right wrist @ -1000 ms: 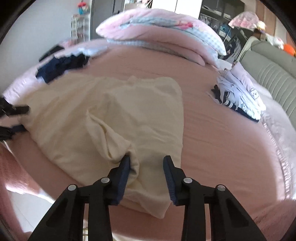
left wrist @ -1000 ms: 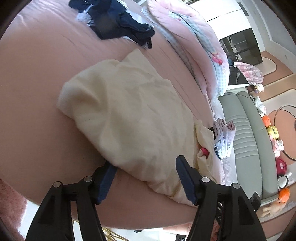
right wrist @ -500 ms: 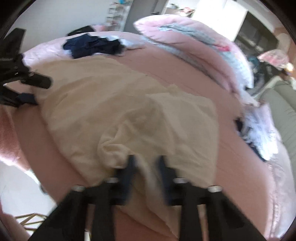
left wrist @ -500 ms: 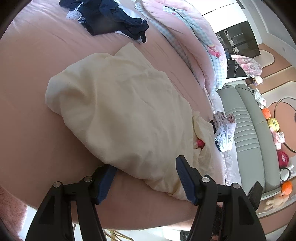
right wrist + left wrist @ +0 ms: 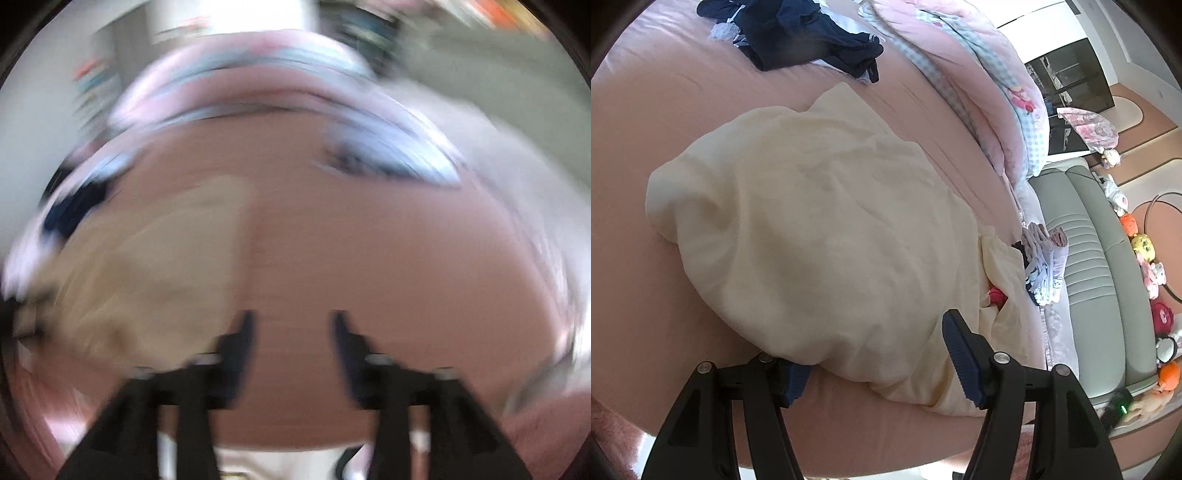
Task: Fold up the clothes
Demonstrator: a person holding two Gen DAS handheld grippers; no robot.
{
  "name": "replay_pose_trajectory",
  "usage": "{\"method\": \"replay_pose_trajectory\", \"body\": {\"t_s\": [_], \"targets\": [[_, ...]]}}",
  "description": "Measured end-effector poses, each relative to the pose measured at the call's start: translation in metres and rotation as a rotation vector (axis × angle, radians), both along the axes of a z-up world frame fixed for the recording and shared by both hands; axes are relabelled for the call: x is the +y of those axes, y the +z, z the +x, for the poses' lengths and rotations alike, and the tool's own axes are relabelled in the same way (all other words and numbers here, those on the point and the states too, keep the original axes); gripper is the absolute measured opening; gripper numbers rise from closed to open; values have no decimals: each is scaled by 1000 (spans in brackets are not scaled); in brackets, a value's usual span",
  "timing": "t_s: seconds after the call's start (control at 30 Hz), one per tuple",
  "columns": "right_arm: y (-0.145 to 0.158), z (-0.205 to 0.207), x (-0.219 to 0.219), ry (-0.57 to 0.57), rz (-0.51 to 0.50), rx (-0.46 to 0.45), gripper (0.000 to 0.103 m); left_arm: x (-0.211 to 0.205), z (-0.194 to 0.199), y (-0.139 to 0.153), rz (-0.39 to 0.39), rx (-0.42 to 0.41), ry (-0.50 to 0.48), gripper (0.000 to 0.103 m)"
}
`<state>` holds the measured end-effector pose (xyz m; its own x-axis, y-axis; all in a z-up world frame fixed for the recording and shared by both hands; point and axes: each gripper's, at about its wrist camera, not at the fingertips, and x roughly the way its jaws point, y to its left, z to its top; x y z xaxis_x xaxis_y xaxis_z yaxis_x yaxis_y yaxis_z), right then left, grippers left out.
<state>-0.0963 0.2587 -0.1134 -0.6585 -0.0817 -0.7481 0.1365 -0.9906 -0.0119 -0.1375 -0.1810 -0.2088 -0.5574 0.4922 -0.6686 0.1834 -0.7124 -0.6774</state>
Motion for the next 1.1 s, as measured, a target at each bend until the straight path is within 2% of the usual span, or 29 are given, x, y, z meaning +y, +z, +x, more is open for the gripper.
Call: {"method": "replay_pose_trajectory", "body": {"t_s": [0.03,0.1,0.17,0.3,0.37,0.4,0.43,0.47,0.53,0.63,0.73,0.8,0.83,0.87,0.9,1.03,1.1], "targets": [[0,7,-24,103,51,27,71,0,1,0,-3,1,0,63],[-5,18,-73,291,165,63,71,1,1,1,-10,3,-1,63],[-23,20,-112,399,286,68,71,2,1,1,-21,6,-7,63],[-63,-5,-152,473,476,51,69,4,0,0,-34,11,-19,63],[-61,-18,-151,447,406,42,32,2,1,-1,-16,17,-15,63],[-52,-24,-142,394,327,37,18,0,2,-2,-5,20,-12,63],[-42,-29,-133,338,246,31,11,-1,3,-2,7,22,-11,63],[-32,-34,-124,282,166,25,10,-3,3,-2,15,22,-10,63],[-18,-40,-93,149,81,49,8,-4,3,-3,25,20,-10,63],[-6,-41,-22,-107,-72,59,8,-1,3,0,2,-3,-35,63],[-29,-40,54,-362,-191,-29,8,11,15,11,10,-48,-107,63],[-58,-34,95,-472,-289,-146,8,25,25,20,56,-50,-176,63],[-68,-29,107,-486,-368,-184,9,40,28,27,33,-30,-224,63],[-67,-27,111,-488,-410,-176,12,57,30,36,-11,-1,-278,63],[-65,-25,114,-489,-450,-166,15,81,29,44,-85,37,-352,63],[-43,-12,108,-425,-386,-94,28,185,20,66,-396,188,-628,63],[-35,7,119,-474,-389,-57,38,242,18,66,-537,262,-762,63]]}}
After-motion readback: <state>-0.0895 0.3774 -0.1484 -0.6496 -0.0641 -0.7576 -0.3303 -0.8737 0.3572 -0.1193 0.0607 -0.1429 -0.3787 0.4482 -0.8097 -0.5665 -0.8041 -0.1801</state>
